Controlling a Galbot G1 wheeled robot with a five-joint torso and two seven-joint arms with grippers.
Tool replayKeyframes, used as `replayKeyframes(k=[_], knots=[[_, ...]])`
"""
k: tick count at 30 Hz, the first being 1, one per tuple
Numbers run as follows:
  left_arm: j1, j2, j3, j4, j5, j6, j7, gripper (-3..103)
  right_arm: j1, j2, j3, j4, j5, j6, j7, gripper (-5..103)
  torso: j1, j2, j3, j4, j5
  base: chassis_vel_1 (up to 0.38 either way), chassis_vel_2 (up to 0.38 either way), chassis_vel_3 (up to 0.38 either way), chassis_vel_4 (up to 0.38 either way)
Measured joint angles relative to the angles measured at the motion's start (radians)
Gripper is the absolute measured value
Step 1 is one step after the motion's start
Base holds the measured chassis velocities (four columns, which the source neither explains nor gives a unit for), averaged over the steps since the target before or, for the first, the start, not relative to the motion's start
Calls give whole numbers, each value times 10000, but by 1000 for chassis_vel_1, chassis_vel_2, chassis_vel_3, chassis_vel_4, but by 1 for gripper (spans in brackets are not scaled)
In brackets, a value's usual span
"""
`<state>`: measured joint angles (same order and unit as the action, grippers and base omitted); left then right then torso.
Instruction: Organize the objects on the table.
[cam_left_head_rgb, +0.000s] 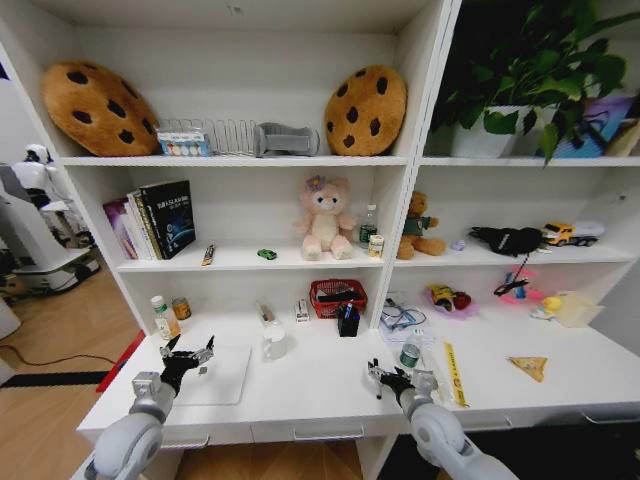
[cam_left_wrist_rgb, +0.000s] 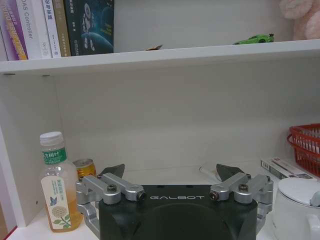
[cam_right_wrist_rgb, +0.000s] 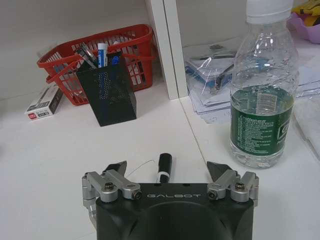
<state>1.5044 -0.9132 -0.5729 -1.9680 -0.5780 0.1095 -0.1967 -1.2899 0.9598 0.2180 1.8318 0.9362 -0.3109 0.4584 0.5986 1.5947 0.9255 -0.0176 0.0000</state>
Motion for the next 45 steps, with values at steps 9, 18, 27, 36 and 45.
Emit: replayKeyframes(k=[9,18,27,36,45], knots=[[-104,7,149,120,-8,8,-12,100,503,18,-208,-380,-11,-111,-273,76,0,0,0,4,0,0,0,0,0],[-171,17,190,188,-44,17,-18,100,697,48,-443,-644,-14,-244,-138,71,0,0,0,1,0,0,0,0,0],[-151,-107,305,178,-22,50,-60,100,905,86,-704,-812,-8,-360,6,62,0,0,0,2,0,0,0,0,0],[-229,-152,468,180,-5,81,-149,100,1120,78,-830,-843,69,-497,230,35,1,0,0,2,0,0,0,0,0],[-223,-149,424,161,-19,152,-203,100,1060,56,-820,-918,182,-638,418,12,0,3,-1,3,-2,0,0,0,0]])
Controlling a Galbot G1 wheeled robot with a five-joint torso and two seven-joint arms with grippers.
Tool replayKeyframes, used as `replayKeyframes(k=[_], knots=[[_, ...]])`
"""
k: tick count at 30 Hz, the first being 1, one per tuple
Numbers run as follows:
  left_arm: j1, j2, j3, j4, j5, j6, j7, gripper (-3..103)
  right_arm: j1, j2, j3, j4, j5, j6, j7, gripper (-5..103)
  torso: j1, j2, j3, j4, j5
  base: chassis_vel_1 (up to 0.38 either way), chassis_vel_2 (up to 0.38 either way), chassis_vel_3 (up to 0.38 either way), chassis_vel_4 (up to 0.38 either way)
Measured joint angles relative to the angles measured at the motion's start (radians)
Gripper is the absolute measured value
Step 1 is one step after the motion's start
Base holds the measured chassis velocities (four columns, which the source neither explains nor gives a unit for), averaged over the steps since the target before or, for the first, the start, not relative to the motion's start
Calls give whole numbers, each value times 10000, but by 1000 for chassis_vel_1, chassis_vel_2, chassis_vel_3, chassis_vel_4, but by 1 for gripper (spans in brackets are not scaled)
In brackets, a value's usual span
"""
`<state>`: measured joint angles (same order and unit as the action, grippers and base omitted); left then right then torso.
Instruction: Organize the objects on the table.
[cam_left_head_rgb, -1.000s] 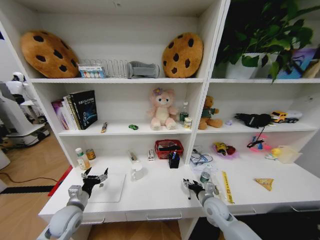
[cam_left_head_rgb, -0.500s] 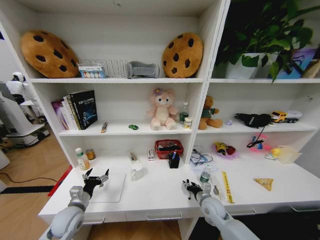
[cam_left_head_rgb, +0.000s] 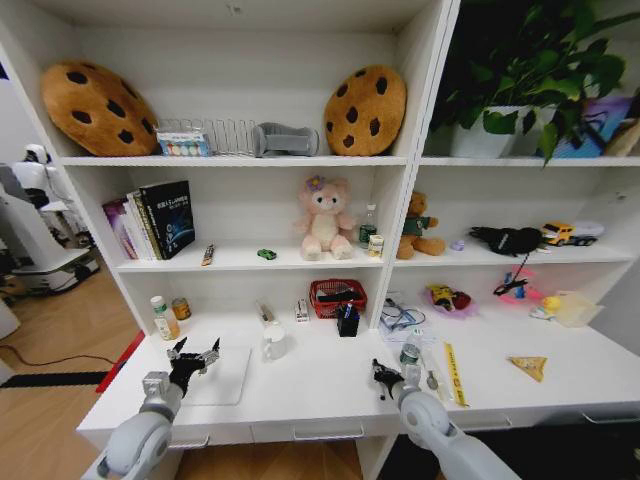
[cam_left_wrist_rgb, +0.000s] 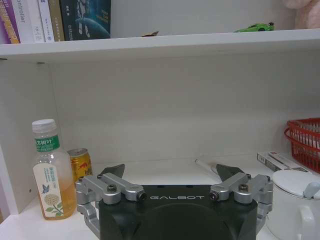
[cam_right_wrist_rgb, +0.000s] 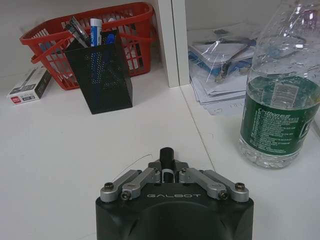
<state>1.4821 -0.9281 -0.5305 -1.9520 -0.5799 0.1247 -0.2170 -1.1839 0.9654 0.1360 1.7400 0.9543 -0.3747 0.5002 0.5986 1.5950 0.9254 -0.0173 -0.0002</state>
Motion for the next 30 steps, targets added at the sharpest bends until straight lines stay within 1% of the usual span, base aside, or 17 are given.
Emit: replayKeyframes(k=[5,7,9,11,12,13,14,15,16,17,18,20,21,23,24,26,30], knots=[[25,-6,-6,0,-1,-5,-15,100,29,6,29,-54,-43,-4,-11,12,0,0,0,-1,0,0,0,0,0],[30,-5,-17,0,0,-13,-17,100,43,9,43,-123,-228,135,-146,12,0,0,1,-1,1,0,0,0,0],[33,3,-23,0,2,-20,-21,100,62,16,61,-199,-804,577,-554,12,0,-1,2,-6,7,0,0,0,0],[28,0,-24,0,2,-21,-31,100,156,8,94,-164,-1490,1260,-1086,12,0,-1,2,-4,3,0,0,0,0],[28,0,-24,0,2,-21,-31,100,156,8,94,-164,-1490,1260,-1086,12,0,-1,2,-4,3,0,0,0,0],[21,-13,-22,3,4,-21,-35,100,239,-1,94,-133,-1912,1630,-1352,12,0,-2,2,-1,4,0,0,0,0],[21,-13,-22,3,4,-21,-35,100,239,-1,94,-133,-1912,1630,-1352,12,0,-2,2,-1,4,0,0,0,0],[20,-21,-17,4,7,-21,-37,100,296,-12,94,-130,-2230,1872,-1527,12,0,-1,2,0,4,0,0,0,0],[17,-36,-6,6,17,-25,-37,100,429,-39,91,-174,-2880,2379,-1955,12,0,-1,1,0,1,0,0,0,0],[17,-44,1,11,24,-26,-38,100,538,-58,74,-242,-3273,2703,-2216,12,0,-1,2,-1,1,0,0,0,0],[17,-44,1,11,24,-26,-38,100,538,-58,74,-242,-3273,2703,-2216,12,0,-1,2,-1,1,0,0,0,0],[15,-53,17,25,55,-48,-38,100,971,-52,-63,-595,-4032,3524,-2766,12,0,-2,2,-3,2,0,0,0,0],[15,-53,17,25,55,-48,-38,100,971,-52,-63,-595,-4032,3524,-2766,12,0,-2,2,-3,2,0,0,0,0],[18,-54,33,26,67,-52,-37,100,1582,58,-271,-1054,-4258,4020,-3065,12,0,-2,2,0,1,0,0,0,0],[18,-54,33,26,67,-52,-37,100,1582,58,-271,-1054,-4258,4020,-3065,12,0,-2,2,0,1,0,0,0,0],[30,-53,61,18,83,-54,-38,100,2143,168,-464,-1496,-4349,4253,-3430,12,1,-3,2,0,1,0,0,0,0],[56,-58,138,-22,118,-58,-44,100,2602,271,-665,-1960,-4484,4532,-3756,12,1,-3,2,0,2,0,0,0,0]])
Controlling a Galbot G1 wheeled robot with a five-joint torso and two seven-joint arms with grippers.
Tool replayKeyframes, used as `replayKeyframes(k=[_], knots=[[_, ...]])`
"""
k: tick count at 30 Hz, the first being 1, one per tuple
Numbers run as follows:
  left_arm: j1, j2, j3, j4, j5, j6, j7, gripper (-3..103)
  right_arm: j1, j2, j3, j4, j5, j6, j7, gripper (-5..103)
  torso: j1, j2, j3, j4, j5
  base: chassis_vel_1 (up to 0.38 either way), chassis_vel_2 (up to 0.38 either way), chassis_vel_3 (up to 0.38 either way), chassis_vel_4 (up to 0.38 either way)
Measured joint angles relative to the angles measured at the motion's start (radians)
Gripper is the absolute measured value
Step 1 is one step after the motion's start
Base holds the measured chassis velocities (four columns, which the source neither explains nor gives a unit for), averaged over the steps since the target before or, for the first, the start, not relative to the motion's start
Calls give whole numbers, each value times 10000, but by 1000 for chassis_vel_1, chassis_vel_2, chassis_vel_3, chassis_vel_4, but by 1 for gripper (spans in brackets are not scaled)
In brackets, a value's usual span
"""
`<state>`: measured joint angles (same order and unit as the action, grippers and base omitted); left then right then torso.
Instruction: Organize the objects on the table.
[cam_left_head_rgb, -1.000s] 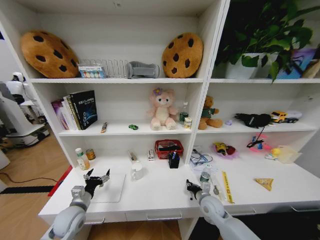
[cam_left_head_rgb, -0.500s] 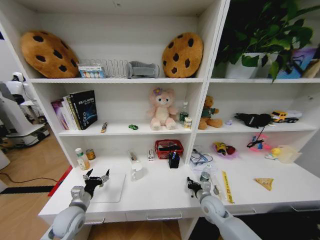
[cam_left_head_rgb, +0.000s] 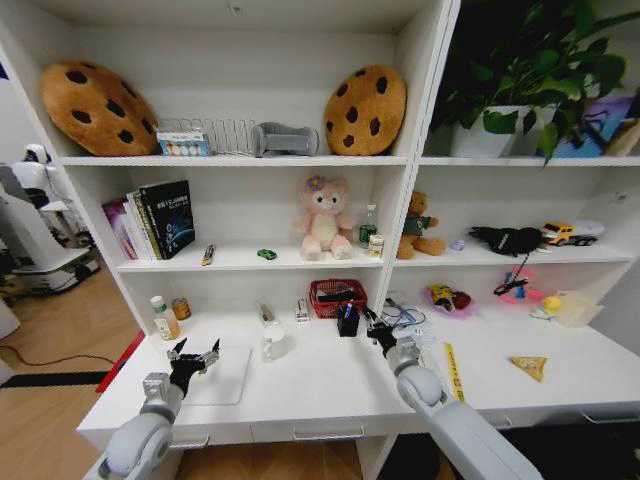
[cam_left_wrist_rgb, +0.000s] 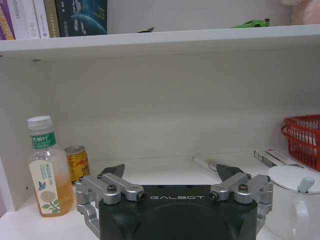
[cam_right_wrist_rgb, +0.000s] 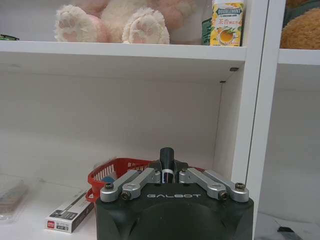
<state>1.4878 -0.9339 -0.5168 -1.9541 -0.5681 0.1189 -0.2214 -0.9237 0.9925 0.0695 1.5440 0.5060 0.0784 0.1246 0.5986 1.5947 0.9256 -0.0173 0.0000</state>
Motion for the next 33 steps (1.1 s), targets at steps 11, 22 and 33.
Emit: replayKeyframes(k=[11,22,33], knots=[[145,64,-11,-132,0,3,2,100,2149,755,-728,-2159,-864,1144,-881,12,0,0,0,2,-2,0,0,0,0],[149,138,-82,-110,-88,28,45,100,2925,2025,-1222,-3663,-1328,1683,-1018,12,0,0,-1,0,-1,0,0,0,0],[124,123,-90,-10,-95,30,76,100,3000,2281,-1021,-4172,-1579,1824,-1049,12,0,0,-1,-2,0,0,0,0,0]])
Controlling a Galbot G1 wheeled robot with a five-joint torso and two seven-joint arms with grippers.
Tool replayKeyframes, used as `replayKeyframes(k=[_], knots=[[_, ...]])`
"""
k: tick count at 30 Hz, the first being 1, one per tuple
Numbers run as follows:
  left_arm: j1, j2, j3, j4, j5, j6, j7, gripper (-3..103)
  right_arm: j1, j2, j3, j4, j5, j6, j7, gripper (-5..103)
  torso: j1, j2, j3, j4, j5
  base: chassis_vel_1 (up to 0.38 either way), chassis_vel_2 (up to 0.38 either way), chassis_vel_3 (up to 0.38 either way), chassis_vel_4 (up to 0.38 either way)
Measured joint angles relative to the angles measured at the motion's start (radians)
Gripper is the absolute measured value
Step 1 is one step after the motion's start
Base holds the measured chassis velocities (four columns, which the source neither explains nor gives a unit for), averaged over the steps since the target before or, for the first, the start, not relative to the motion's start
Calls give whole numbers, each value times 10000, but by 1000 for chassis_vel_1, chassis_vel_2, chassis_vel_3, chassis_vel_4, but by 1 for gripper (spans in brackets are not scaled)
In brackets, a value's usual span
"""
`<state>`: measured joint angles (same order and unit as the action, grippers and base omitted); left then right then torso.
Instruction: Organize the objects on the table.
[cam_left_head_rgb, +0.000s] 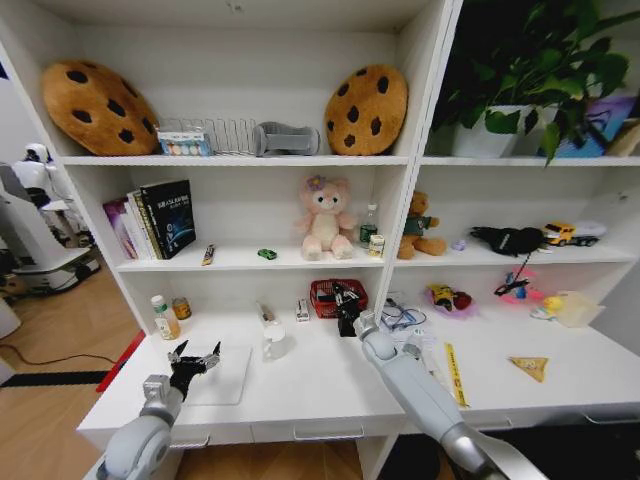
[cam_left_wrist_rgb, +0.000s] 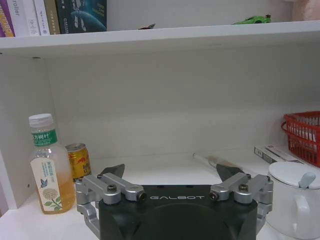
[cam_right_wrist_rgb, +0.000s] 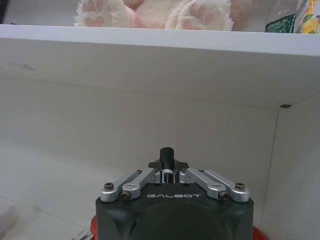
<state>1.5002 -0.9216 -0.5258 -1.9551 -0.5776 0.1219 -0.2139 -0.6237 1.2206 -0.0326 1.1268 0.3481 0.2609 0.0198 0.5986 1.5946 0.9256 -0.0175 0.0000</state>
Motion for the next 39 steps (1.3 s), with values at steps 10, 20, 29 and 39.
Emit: replayKeyframes(k=[10,20,29,39], knots=[[-127,65,43,50,-81,57,9,100,-127,55,266,-188,-13,16,1,12,-1,2,-1,2,-1,0,0,0,0],[-111,81,38,50,-147,110,121,100,-59,215,380,-717,-48,192,-237,12,-1,2,-1,0,0,0,0,0,0],[-130,93,50,55,-150,134,181,100,-53,118,456,-562,151,10,-188,19,-1,2,0,0,-1,0,0,0,0],[-142,126,-3,29,-216,134,137,100,-323,-355,453,221,672,-176,-96,58,-1,1,0,1,1,0,0,0,0]])
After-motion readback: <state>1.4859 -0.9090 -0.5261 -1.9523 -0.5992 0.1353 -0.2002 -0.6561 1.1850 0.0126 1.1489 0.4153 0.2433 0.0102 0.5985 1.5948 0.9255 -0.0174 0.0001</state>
